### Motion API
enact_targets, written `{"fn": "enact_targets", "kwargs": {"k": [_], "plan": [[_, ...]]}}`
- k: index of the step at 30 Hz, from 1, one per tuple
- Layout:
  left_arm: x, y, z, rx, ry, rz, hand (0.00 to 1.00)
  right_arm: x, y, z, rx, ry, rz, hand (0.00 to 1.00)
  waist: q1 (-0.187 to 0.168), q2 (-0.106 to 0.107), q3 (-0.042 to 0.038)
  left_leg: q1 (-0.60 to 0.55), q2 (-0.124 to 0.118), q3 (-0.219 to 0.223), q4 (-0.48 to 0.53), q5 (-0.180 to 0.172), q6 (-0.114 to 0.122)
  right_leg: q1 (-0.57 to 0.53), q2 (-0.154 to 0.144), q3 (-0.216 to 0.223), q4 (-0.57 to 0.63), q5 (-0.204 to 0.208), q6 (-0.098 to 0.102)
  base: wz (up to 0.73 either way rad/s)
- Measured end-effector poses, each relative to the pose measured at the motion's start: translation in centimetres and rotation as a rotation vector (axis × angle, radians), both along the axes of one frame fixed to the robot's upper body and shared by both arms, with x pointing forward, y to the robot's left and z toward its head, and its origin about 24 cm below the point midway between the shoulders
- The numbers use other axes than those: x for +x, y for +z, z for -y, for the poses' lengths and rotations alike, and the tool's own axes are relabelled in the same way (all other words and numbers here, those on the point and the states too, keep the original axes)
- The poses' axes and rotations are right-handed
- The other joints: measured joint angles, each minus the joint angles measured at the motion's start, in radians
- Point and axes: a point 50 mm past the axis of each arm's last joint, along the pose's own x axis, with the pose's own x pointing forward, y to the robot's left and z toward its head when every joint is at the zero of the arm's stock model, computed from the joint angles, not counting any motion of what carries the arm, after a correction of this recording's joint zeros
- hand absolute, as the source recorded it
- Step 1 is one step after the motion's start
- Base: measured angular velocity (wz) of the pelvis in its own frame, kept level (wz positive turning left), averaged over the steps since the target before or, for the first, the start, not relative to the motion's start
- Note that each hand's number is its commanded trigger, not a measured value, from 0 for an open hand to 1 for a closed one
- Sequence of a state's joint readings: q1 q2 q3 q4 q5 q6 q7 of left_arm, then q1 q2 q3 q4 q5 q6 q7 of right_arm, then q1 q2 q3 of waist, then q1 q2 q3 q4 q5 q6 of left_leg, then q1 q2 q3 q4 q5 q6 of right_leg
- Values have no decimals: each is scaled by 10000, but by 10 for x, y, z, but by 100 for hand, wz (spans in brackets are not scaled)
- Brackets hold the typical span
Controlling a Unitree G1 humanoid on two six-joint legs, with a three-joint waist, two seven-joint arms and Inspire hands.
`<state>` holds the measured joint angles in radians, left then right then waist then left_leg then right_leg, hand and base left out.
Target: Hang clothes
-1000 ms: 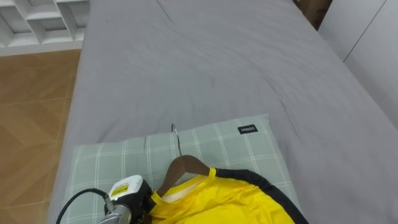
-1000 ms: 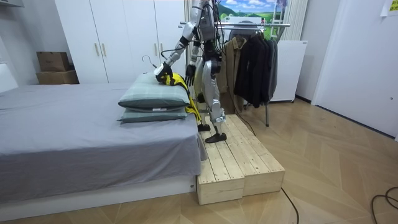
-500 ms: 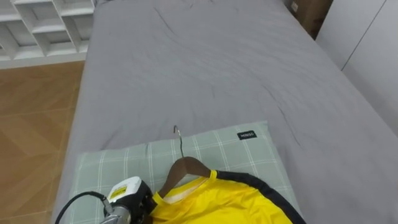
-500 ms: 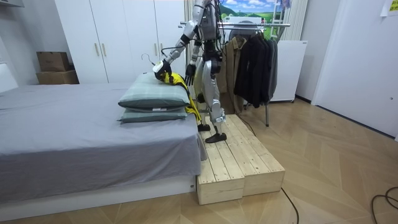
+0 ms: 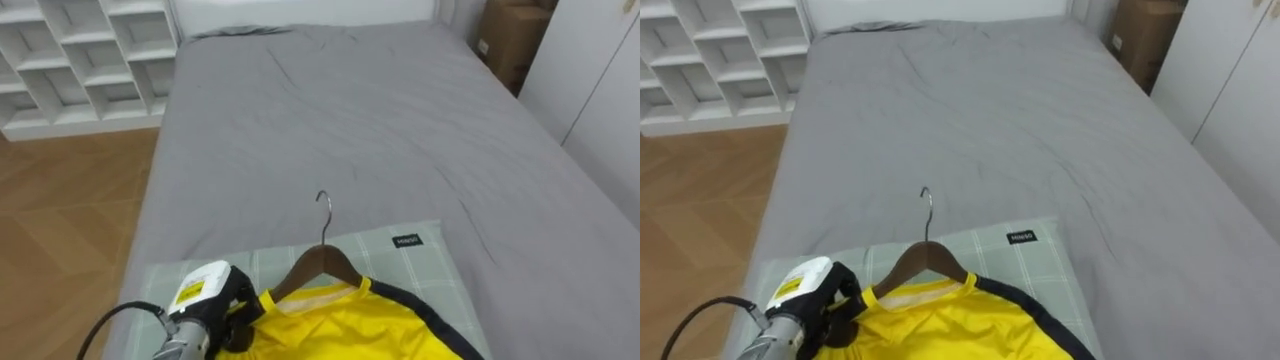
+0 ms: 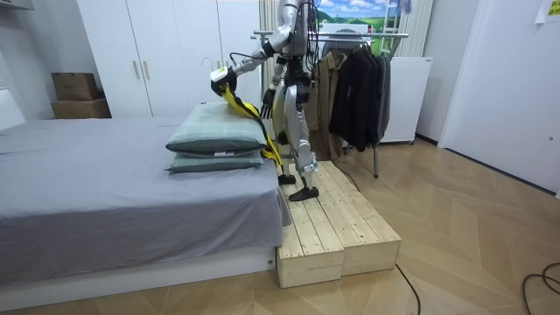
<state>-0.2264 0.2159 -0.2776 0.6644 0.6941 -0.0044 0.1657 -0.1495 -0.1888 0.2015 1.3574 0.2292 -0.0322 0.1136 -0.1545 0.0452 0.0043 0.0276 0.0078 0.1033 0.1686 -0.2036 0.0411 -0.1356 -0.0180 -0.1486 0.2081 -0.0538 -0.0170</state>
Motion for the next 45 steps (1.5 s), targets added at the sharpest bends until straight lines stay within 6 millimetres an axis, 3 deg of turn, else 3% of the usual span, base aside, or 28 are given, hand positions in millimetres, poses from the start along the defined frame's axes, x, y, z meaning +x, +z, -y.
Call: {"fn": "enact_targets", "kwargs": {"k": [4, 9, 15, 24, 34, 38, 40, 42, 45], "plan": [[-12, -2, 0, -16, -94, 74, 100, -5, 0, 6, -26, -397, -2, 0, 64, -64, -18, 199, 1, -75, -44, 1, -10, 234, 20, -55, -59, -30, -2, 7], [-9, 10, -1, -4, -265, 591, 100, -18, -2, 12, 112, -1182, -148, 0, 207, -198, -23, 424, 11, -138, -165, 1, -13, 494, 70, -57, -246, -6, -2, 1], [-11, 10, -5, 18, -213, 609, 100, -35, -5, 15, 136, -1655, -456, 0, 225, -190, -30, 601, 29, -129, -252, -1, -16, 688, 100, -52, -382, 5, 18, 0], [-21, 8, -14, -495, 425, 546, 100, -40, -6, 18, -210, -1826, -573, 0, 213, -137, -4, 719, 123, -76, -344, -18, -44, 760, 158, -35, -400, 4, 18, 0], [-24, 6, -19, -718, 682, 417, 100, -42, -1, 34, -1374, -2266, -527, 0, 184, -146, 10, 898, 134, -54, -333, -57, -109, 937, 216, -26, -399, -36, -23, 0], [-22, 10, -28, -749, 1026, 576, 100, -35, 5, 48, -2054, -2737, -13, 0, 201, -289, 33, 885, 137, -65, -328, -57, -109, 928, 215, -74, -387, -42, -31, 0], [-21, 13, -29, -770, 1070, 709, 100, -30, 8, 50, -2203, -2689, 249, 0, 205, -403, 9, 875, 143, -67, -326, -57, -110, 929, 216, -106, -390, -43, -33, 2], [-19, 17, -29, -929, 1089, 835, 100, -25, 10, 51, -2318, -2631, 454, 0, 220, -536, -75, 874, 148, -87, -323, -59, -112, 940, 210, -164, -391, -48, -41, 2], [-19, 18, -31, -1074, 1129, 803, 100, -17, 13, 52, -2572, -2321, 769, 0, 217, -563, -93, 900, 145, -95, -299, -59, -112, 977, 202, -169, -393, -48, -39, 0]]}}
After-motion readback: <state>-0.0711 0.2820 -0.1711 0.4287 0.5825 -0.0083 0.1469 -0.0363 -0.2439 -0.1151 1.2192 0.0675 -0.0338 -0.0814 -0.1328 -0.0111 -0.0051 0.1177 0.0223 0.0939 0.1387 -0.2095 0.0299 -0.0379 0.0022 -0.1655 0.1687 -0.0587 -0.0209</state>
